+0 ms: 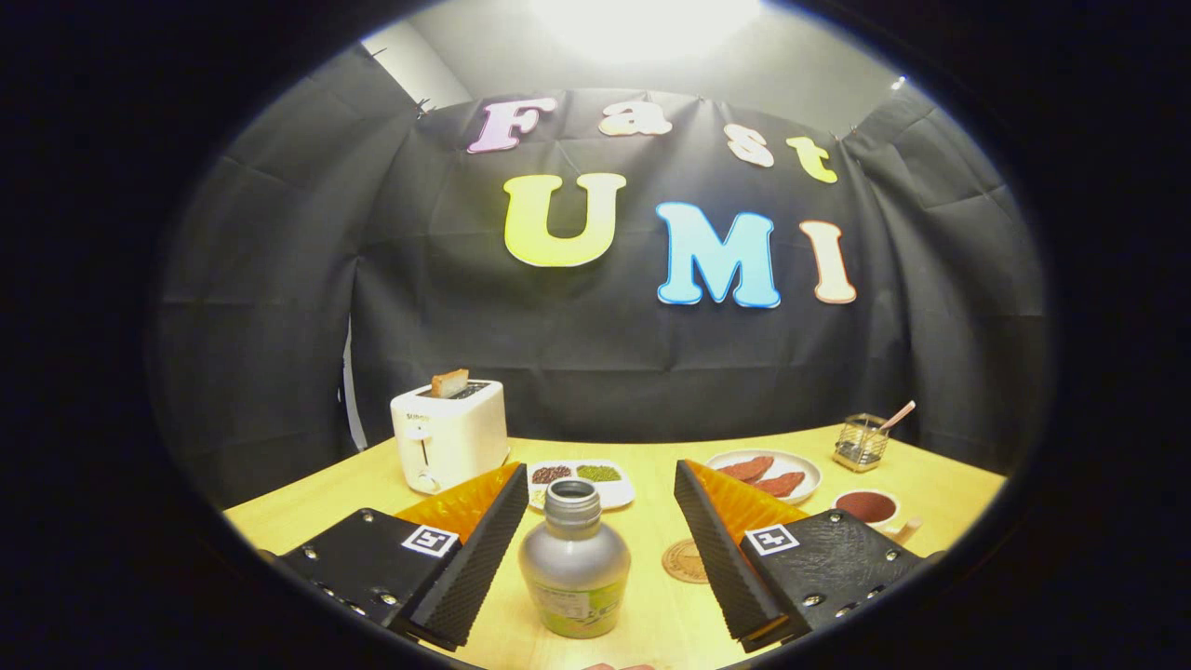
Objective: Take the bottle from table, then pour the juice into the cup, finally place the bottle on the coaster
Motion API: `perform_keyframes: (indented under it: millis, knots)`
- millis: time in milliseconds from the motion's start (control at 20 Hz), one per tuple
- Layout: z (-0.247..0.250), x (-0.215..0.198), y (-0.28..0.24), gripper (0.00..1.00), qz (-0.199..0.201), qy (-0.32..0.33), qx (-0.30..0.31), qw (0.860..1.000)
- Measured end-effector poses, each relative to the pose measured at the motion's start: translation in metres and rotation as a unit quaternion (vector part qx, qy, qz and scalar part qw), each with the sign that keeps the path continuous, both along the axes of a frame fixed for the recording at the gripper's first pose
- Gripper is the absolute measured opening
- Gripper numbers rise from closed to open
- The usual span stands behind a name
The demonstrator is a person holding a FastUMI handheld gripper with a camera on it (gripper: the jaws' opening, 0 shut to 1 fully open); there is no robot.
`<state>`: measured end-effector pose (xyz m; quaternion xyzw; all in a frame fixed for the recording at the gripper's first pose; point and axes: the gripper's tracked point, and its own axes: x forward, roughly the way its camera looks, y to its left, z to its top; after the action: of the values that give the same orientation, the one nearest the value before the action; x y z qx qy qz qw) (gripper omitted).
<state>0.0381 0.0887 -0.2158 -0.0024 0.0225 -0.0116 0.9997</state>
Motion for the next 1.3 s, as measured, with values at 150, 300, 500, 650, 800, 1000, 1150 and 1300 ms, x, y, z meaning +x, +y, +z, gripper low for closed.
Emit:
perform_keyframes:
  millis: [150,300,500,650,800,1000,1150,1300]
  knots:
    - [-0.019,0.004,0.001,0.97,-0.002,0.003,-0.019,1.000]
    - [-0.043,0.013,0.005,0.97,0.010,0.019,-0.015,1.000]
    - [-0.060,0.018,0.002,0.96,0.006,0.037,-0.021,0.999]
    - [-0.066,0.017,0.004,0.88,0.010,0.039,-0.024,0.999]
    - [-0.065,0.013,-0.002,0.82,0.011,0.042,-0.017,0.999]
    - [-0.036,0.006,-0.022,0.80,0.003,0.017,0.037,0.999]
    - [-0.029,0.007,-0.040,0.80,0.002,0.030,0.093,0.995]
    - [-0.022,0.006,-0.053,0.80,0.012,0.031,0.185,0.982]
